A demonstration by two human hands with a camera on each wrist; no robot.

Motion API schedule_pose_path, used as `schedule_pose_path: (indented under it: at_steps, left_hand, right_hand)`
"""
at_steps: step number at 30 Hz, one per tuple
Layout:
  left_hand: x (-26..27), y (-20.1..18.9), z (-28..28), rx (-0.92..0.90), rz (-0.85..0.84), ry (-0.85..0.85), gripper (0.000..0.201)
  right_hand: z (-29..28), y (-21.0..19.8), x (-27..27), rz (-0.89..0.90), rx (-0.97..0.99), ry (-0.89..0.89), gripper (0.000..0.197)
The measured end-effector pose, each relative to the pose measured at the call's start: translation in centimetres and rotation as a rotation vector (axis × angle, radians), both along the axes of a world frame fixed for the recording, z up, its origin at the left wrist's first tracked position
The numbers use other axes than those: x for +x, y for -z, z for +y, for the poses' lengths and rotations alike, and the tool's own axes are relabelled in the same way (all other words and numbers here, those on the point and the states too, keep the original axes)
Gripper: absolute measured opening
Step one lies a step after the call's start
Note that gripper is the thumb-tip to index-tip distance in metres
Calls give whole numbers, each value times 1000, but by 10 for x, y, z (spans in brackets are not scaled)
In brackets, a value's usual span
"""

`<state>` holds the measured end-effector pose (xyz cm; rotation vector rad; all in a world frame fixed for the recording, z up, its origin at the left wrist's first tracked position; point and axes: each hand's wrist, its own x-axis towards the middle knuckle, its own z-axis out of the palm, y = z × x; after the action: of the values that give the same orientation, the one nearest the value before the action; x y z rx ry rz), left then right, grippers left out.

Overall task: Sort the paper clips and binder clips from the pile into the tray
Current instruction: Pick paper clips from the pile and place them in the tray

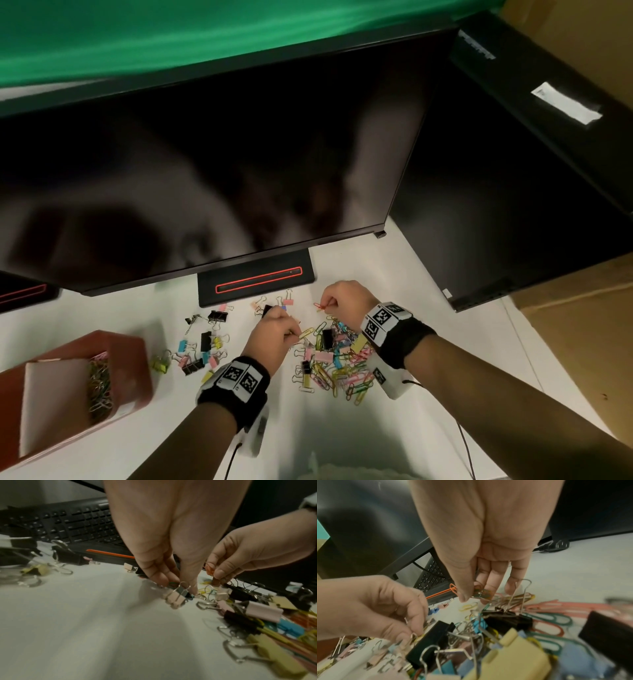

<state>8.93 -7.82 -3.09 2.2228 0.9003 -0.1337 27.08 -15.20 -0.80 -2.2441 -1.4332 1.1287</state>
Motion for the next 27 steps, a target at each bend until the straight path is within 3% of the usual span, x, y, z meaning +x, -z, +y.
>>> schedule_pose_path:
  at_steps: [11,21,27]
  left_hand:
    - [-9,-7,0,-53,-93,-138,5]
    - [-36,-22,21,61,-120,-255,5]
    - [-43,-9,7,36,-85,-213,6]
  right_hand:
    - [1,-8,2,34,123,-49,17]
    - [11,-5,-17,-40,30,-379,14]
    - [16,1,-33,-127,-11,-502,19]
